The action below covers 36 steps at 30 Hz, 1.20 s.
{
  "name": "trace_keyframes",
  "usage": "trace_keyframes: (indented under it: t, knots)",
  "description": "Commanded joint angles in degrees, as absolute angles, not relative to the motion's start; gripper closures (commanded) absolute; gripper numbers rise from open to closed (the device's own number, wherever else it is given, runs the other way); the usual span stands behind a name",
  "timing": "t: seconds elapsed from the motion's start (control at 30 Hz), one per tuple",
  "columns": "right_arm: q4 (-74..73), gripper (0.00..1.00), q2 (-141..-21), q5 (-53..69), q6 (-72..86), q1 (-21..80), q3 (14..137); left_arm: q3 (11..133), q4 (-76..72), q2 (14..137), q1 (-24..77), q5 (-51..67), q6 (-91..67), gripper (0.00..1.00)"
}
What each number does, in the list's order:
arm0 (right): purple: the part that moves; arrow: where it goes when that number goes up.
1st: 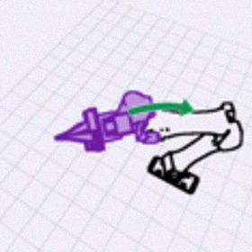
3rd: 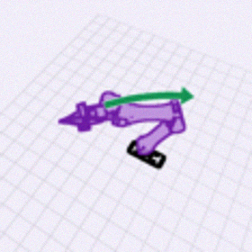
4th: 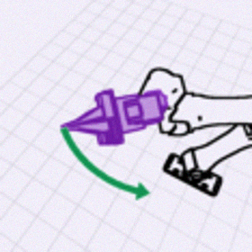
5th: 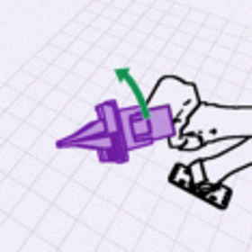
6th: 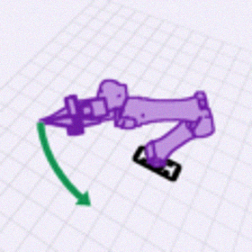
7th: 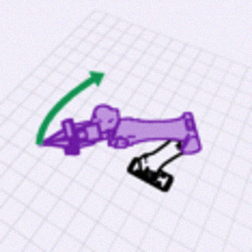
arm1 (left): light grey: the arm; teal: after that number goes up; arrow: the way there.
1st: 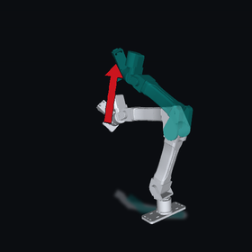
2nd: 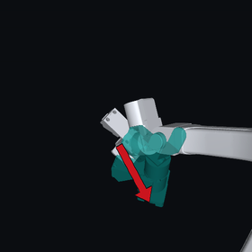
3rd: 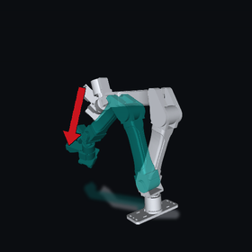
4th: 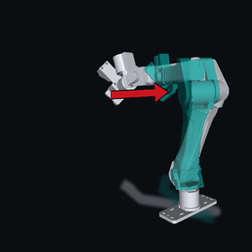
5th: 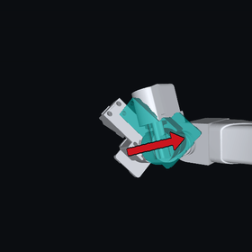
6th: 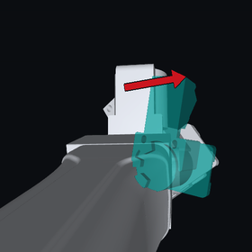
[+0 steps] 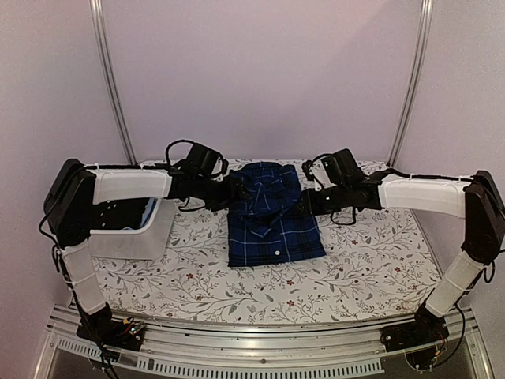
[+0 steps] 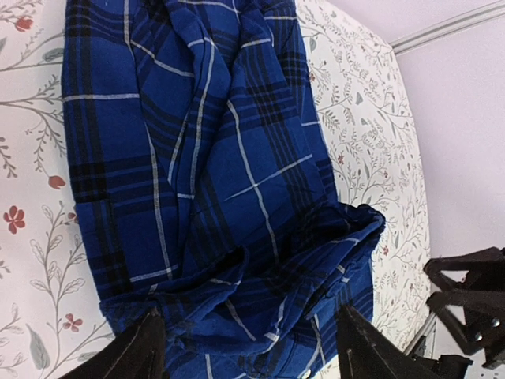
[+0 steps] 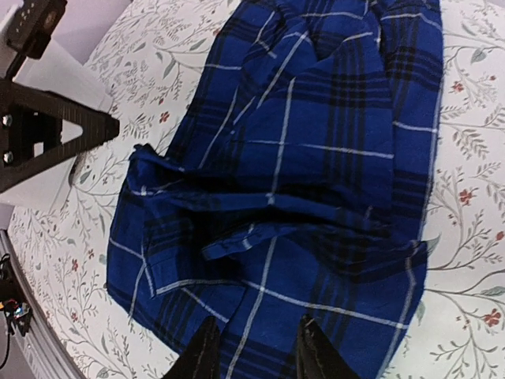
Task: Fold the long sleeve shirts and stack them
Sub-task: Fold the rectangle-folded shirt at the center of the board.
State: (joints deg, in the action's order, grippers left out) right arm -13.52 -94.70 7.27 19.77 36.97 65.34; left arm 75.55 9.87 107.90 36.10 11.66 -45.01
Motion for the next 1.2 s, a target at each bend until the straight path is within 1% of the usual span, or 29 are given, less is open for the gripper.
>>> trace_keyframes:
  t: [0.0, 0.03, 0.17, 0.3, 0.43, 0.53, 0.73, 0.8, 0.87, 0.9, 1.0, 1.17]
  knots:
    - [-11.58, 0.76, -97.82, 14.04, 17.42, 38.91, 64.11, 75.17, 12.51, 102.78, 35.78, 10.79, -43.11, 0.28]
    - [-10.93, 0.80, -99.54, 14.73, 17.49, 38.93, 64.19, 74.79, 12.75, 102.25, 36.00, 10.57, -43.08, 0.29]
    - [-9.06, 0.90, -104.45, 17.12, 17.68, 38.91, 67.48, 72.81, 14.29, 98.84, 37.93, 8.28, -43.56, 0.31]
    - [-9.60, 0.93, -111.29, 18.97, 16.85, 38.62, 73.89, 69.93, 15.76, 95.37, 40.34, 5.62, -44.93, 0.35]
    - [-9.93, 0.93, -116.83, 21.75, 17.30, 36.22, 80.45, 67.52, 17.43, 92.29, 43.46, 2.85, -45.96, 0.39]
    - [-10.57, 0.92, -120.87, 23.47, 18.39, 34.81, 84.64, 65.84, 18.34, 91.15, 45.74, 1.92, -46.97, 0.44]
    - [-11.45, 0.89, -127.59, 25.11, 19.68, 34.15, 88.54, 62.17, 16.36, 90.24, 48.91, 2.96, -49.09, 0.59]
    - [-11.70, 0.88, -128.95, 24.86, 19.68, 34.04, 89.42, 61.44, 15.70, 90.67, 49.63, 3.45, -49.46, 0.64]
    - [-12.62, 0.88, -129.93, 24.42, 19.45, 33.87, 90.62, 60.81, 14.97, 91.69, 50.18, 4.23, -49.74, 0.73]
    - [-13.18, 0.86, -130.26, 24.25, 19.37, 33.72, 91.32, 60.68, 14.71, 92.20, 50.45, 4.66, -49.88, 0.75]
    - [-14.81, 0.79, -129.74, 23.18, 18.47, 33.49, 93.28, 60.57, 14.48, 94.18, 50.97, 5.07, -50.18, 0.79]
    - [-17.86, 0.70, -126.50, 21.73, 15.93, 33.49, 97.17, 62.15, 13.45, 98.81, 51.04, 4.97, -49.19, 0.82]
